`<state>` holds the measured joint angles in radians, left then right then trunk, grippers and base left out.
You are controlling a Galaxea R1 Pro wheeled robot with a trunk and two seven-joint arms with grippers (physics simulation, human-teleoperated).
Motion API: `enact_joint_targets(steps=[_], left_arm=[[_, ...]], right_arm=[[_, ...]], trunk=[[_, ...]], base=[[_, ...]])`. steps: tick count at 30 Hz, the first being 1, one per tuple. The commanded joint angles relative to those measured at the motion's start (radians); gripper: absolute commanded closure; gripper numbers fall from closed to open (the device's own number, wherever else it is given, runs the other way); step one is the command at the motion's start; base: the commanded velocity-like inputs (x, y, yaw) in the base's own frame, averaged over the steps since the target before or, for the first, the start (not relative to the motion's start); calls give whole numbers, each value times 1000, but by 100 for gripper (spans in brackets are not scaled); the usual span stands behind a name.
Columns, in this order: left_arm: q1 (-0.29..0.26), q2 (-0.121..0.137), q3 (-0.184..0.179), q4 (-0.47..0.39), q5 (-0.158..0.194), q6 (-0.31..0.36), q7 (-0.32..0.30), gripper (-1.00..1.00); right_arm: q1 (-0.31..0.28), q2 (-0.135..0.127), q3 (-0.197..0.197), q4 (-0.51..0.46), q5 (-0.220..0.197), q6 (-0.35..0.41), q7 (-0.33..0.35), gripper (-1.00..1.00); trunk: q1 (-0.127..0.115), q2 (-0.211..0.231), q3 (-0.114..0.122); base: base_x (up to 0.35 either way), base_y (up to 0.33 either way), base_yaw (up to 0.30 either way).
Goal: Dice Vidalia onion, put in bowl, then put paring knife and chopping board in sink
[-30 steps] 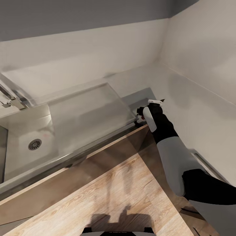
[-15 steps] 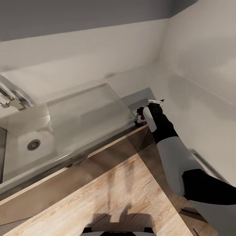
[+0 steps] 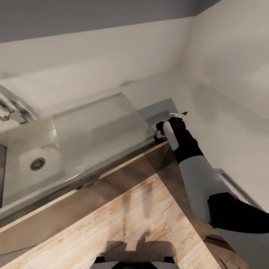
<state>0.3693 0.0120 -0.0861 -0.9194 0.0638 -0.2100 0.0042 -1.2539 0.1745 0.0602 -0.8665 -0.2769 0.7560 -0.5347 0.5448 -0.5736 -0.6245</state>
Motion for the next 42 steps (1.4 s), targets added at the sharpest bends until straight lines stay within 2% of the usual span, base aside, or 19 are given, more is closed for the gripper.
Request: enact_joint_targets(steps=[1,9,10,30,42], left_arm=[[0,1,-3,-1,7,-2,0,-100],[0,1,-3,0,7,-2,0,-100],[0,1,-3,0,7,-2,0,-100],[0,1,-3,1,7,-2,0,-100],[0,1,-3,-1,7,-2,0,-100]], right_arm=[[0,0,1,9,-5,6,-10,-100],[0,0,2,11,-5,6,-10,-100],[0,0,2,11,-5,5,-10,100],[-1,0,1,11,-5,5,-10,100],[0,0,1,9,-7,5,-11,100]], trunk=[[1,-1,-2],[1,-1,-5],[1,-1,-6],[1,-1,-5],[1,-1,11]], base=[[0,0,0],[0,0,0],[0,0,0],[0,0,0],[0,0,0]])
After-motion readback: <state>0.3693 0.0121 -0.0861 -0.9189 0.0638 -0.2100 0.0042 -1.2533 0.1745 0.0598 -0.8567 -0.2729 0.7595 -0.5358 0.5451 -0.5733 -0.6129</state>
